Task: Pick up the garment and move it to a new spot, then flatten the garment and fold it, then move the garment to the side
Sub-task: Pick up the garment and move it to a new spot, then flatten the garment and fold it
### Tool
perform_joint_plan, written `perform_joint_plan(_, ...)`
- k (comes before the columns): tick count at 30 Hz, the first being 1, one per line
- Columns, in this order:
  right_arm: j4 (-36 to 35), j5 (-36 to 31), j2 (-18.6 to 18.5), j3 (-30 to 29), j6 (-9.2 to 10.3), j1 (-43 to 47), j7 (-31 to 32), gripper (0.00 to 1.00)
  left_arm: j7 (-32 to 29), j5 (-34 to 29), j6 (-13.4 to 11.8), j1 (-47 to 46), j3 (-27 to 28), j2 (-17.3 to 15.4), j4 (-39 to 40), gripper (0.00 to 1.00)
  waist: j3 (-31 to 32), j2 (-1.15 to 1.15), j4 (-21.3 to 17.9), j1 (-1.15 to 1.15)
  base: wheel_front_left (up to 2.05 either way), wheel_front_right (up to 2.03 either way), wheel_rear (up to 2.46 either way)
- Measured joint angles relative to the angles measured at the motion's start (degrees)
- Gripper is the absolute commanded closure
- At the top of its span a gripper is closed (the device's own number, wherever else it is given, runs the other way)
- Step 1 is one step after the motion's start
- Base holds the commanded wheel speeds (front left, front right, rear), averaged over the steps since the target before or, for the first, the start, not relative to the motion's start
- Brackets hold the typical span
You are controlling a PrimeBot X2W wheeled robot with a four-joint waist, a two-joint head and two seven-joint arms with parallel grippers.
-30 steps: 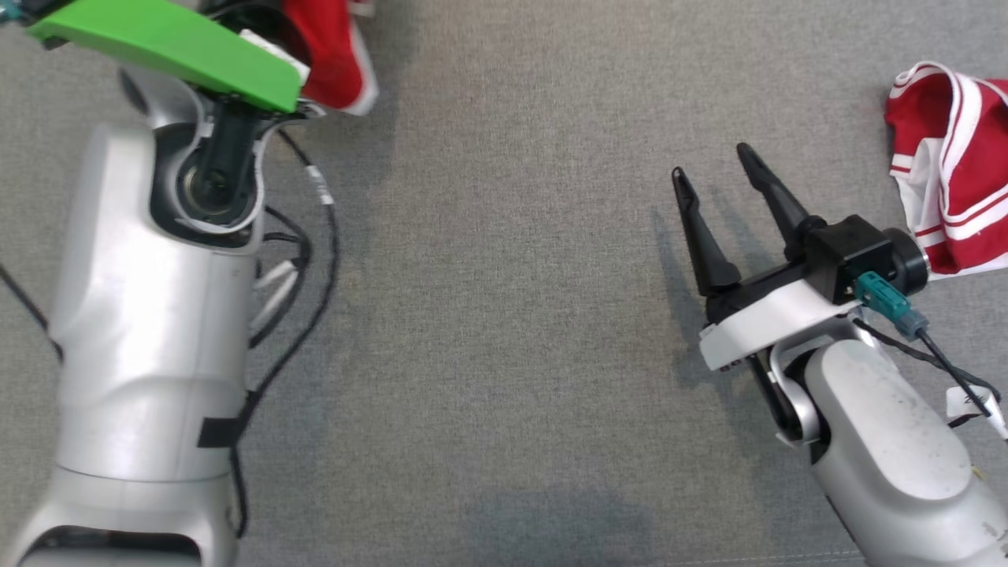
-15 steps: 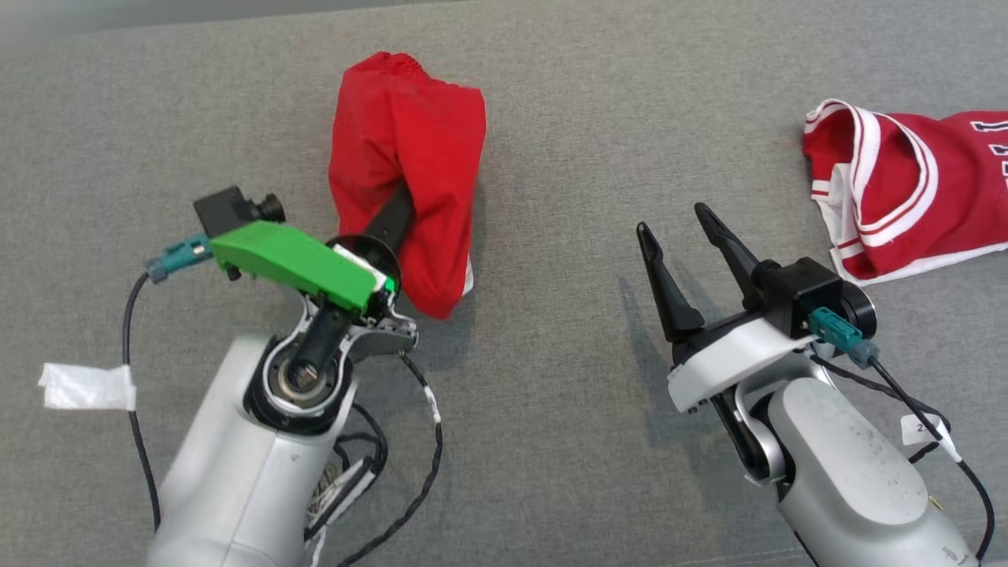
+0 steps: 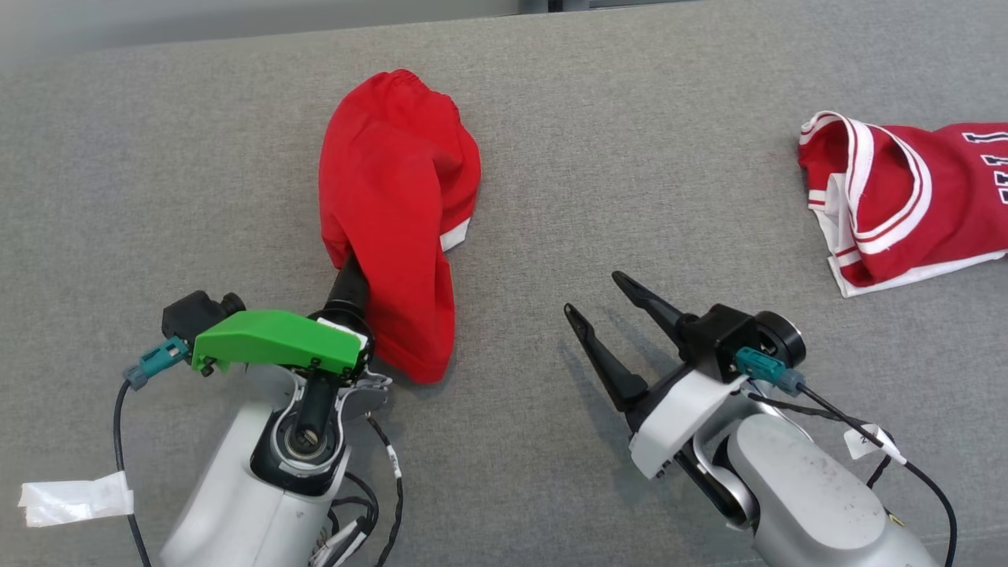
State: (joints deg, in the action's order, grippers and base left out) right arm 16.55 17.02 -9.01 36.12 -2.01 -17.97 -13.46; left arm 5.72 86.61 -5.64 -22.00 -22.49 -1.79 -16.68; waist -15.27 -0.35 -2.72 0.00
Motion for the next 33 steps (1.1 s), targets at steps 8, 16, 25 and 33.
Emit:
perform_joint_plan(8,3.67,0.03,0.86,2.16,-2.54,-1.59,1.76,0.0,2.98,-3.67,-0.46,0.47,0.07,-0.11,-0.13,0.0,0.29,0.0,4.08,0.0,0.0,0.0,0.0)
perform_joint_plan(16,5.88,2.05,3.41,3.15,-3.75,-4.99,3.18,0.0,3.42,-6.62,-0.49,1.58,-2.85,-1.03,0.34,0.0,-0.17,0.0,8.74,0.0,0.0,0.0,0.0)
perform_joint_plan(25,10.6,4.47,3.68,3.13,-4.04,-6.68,5.14,0.0,5.71,-15.58,-0.49,1.97,-6.79,-4.53,1.65,0.0,-1.22,0.0,12.68,0.0,0.0,0.0,0.0)
perform_joint_plan(33,13.96,6.12,4.03,4.31,-4.53,-7.45,6.31,0.04,6.97,-19.89,-0.49,1.82,-7.42,-5.45,2.7,0.0,-1.5,0.0,14.78,0.0,0.0,0.0,0.0)
